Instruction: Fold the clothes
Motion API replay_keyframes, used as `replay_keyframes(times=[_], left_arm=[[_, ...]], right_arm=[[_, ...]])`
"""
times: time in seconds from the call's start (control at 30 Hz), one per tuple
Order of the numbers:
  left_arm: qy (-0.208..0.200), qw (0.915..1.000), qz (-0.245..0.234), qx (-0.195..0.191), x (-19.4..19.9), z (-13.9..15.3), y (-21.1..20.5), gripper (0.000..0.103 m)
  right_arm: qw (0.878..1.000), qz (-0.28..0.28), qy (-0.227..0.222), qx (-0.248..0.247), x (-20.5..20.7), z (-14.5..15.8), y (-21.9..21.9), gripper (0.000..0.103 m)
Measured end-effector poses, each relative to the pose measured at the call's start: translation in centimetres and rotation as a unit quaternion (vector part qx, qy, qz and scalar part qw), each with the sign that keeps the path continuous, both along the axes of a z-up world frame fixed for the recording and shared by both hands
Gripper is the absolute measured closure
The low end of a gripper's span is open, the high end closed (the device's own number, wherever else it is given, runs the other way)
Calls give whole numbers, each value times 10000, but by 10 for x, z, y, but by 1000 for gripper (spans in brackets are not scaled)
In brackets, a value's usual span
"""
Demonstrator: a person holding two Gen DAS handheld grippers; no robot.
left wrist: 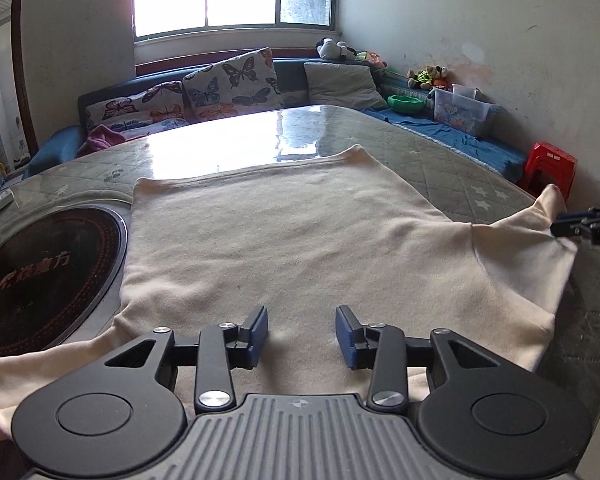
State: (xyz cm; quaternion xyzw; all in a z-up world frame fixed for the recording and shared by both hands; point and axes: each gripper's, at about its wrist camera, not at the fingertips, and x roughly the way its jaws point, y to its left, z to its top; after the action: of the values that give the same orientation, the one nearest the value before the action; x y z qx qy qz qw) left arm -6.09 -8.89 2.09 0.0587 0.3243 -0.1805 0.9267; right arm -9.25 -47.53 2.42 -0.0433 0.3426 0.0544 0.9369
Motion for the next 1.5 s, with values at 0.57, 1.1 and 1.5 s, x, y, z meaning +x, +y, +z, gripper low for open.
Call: replay_keyframes(times=[0.57,1.1,1.5], left_arm=[[-45,9999,-35,148,-32,2,10,55],[-266,9989,-270,265,-63,5,15,55],[-348,9946,977,-83,-69,17,77,55]], right_arm=[[9994,-323,-63,-80,28,-6,-14,70],[9675,2526,-159,-9,-6,24,132,64],[9332,3591,146,-60,-20,2,204,65]])
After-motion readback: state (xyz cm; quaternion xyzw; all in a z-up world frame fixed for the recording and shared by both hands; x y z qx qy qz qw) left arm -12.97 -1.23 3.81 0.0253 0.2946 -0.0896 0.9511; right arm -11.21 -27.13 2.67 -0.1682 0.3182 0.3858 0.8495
